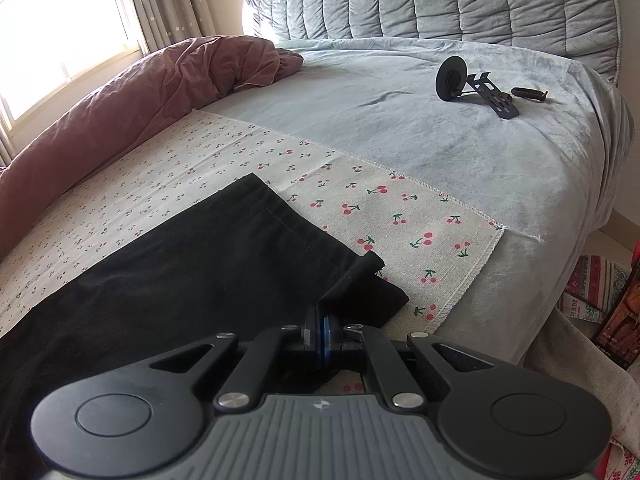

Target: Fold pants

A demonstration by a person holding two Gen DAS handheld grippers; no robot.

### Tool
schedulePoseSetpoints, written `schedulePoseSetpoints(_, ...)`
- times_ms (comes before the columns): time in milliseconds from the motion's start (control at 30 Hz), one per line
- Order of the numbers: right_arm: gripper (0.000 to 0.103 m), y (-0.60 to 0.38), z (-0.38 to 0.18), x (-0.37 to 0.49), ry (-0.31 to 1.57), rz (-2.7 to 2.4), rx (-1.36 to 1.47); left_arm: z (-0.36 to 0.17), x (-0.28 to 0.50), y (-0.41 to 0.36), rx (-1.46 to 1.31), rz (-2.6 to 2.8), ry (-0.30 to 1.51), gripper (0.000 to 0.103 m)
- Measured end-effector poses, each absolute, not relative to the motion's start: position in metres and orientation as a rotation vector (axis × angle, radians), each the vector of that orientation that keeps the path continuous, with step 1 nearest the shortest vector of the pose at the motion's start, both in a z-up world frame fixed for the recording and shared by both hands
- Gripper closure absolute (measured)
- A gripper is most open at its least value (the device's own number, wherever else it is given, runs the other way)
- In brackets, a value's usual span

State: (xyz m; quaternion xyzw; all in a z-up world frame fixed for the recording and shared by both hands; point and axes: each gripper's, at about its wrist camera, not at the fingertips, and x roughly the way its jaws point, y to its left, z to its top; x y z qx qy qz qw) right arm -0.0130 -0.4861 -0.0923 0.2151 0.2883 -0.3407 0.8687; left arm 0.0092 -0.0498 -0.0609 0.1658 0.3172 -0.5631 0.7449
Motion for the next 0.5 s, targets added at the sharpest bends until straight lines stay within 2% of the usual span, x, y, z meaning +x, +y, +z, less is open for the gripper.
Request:
schedulePoseSetpoints(100,0.099,-0.487,-0.093,-0.012,0.605,-0.753,0.431,-0.062,0.009,-0.05,0.386,-1.24,0.705,0.102)
schedulePoseSetpoints(167,0.095,-0.487,-0.092,-0.012,0.603,-0.807,0.394,-0.062,0.008,-0.049,0.402,-1.243,0.705,0.095)
schedulePoseSetpoints(200,0.085,-0.487,-0.09,-0.013,0.599,-0.843,0.365,-0.062,0.008,-0.047,0.404,-1.246,0.696,0.093)
schedulePoseSetpoints(233,0.069,-0.487,-0.088,-0.013,0.593,-0.871,0.35,-0.06,0.01,-0.044,0.395,-1.241,0.695,0.091)
schedulePoseSetpoints(300,0.058,-0.484,-0.082,-0.014,0.567,-0.897,0.316,-0.055,0.017,-0.037,0.346,-1.205,0.7,0.078)
schedulePoseSetpoints(367,0.054,-0.478,-0.076,-0.012,0.55,-0.86,0.29,-0.049,0.024,-0.028,0.295,-1.158,0.684,0.058)
schedulePoseSetpoints(400,0.05,-0.474,-0.073,-0.01,0.548,-0.832,0.283,-0.045,0.028,-0.023,0.264,-1.124,0.673,0.052)
schedulePoseSetpoints(433,0.04,-0.471,-0.072,-0.007,0.547,-0.806,0.283,-0.042,0.031,-0.019,0.241,-1.093,0.665,0.041)
schedulePoseSetpoints(467,0.036,-0.467,-0.071,-0.003,0.548,-0.765,0.288,-0.038,0.034,-0.014,0.221,-1.061,0.658,0.037)
schedulePoseSetpoints(500,0.034,-0.462,-0.071,0.001,0.547,-0.726,0.292,-0.035,0.037,-0.009,0.204,-1.029,0.656,0.036)
